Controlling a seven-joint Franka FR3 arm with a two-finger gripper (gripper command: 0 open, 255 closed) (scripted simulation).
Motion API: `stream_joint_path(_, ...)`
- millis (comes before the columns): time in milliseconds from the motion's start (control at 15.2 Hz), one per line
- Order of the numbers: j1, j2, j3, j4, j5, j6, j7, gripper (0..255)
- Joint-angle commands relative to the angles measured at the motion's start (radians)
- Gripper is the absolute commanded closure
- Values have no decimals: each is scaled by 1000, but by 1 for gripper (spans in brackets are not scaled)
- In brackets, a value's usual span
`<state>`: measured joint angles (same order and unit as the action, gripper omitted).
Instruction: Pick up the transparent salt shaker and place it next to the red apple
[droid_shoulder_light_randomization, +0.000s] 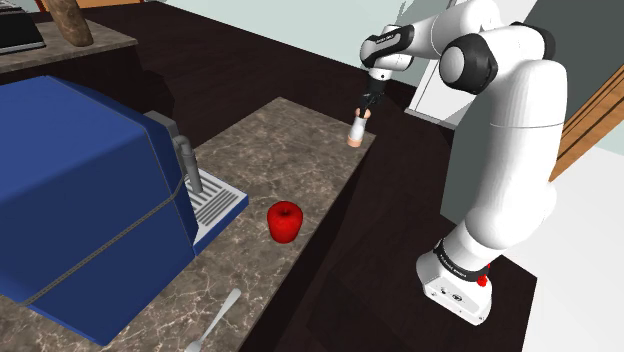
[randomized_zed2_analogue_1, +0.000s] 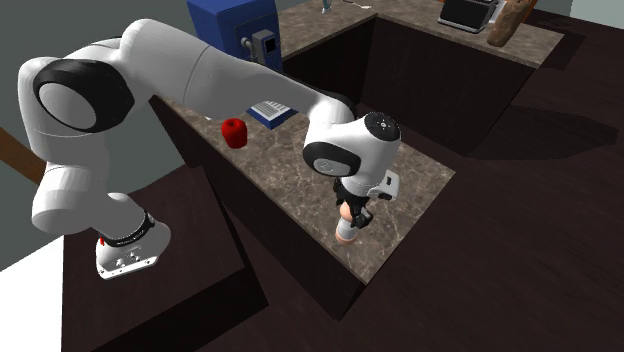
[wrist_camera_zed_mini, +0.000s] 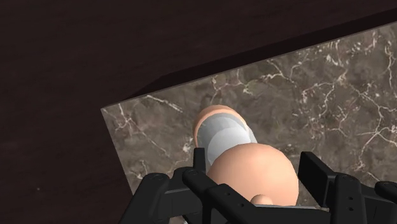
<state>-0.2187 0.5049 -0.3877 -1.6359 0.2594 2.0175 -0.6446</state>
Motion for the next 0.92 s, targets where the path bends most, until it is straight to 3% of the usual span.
stream_joint_path(0, 0, 0, 0, 0, 0, 0, 0, 255)
stream_joint_path(396, 0, 0, 0, 0, 0, 0, 0, 255)
stream_joint_path(858, 4, -37, -10, 41, -19, -75, 14, 255)
